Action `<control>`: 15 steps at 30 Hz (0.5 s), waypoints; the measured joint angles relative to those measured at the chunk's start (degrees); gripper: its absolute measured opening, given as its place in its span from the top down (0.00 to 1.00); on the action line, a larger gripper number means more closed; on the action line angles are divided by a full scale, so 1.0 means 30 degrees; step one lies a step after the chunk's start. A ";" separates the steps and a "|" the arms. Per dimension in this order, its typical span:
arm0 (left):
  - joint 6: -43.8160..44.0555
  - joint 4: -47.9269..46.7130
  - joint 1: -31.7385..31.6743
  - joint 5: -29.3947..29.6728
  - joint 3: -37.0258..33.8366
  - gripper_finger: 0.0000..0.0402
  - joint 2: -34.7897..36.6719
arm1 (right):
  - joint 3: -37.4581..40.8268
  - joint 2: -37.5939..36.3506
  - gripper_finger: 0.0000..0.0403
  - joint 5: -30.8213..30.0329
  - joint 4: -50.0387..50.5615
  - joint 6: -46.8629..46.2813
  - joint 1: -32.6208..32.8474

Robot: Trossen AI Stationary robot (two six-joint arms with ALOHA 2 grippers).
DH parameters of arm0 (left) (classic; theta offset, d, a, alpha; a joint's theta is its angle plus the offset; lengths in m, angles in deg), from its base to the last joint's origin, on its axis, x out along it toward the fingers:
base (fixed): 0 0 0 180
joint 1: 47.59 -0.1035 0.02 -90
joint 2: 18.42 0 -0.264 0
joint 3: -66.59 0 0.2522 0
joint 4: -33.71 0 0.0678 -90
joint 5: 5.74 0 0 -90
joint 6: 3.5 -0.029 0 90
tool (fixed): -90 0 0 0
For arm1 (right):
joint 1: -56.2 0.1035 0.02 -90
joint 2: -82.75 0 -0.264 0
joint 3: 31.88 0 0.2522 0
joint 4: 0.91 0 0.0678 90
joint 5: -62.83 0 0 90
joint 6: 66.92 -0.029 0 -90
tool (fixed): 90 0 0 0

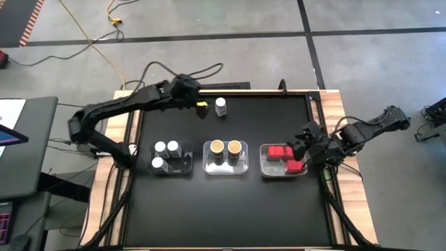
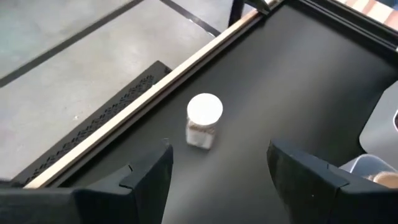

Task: Sort spices by type
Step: Put the white seasoning bottle into the black bin

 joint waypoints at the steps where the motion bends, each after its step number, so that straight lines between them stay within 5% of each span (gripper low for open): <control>1: -0.0052 -0.0004 0.0047 -0.0077 0.0433 0.38 -0.0528 | 0.0496 -0.0626 0.28 0.0011 -0.0436 0.0393 0.0212; 15: -0.0908 -0.0427 0.0072 -0.1067 0.7538 0.38 -0.7206 | 0.2768 -1.0268 0.28 -0.0215 -0.0794 0.4284 0.0349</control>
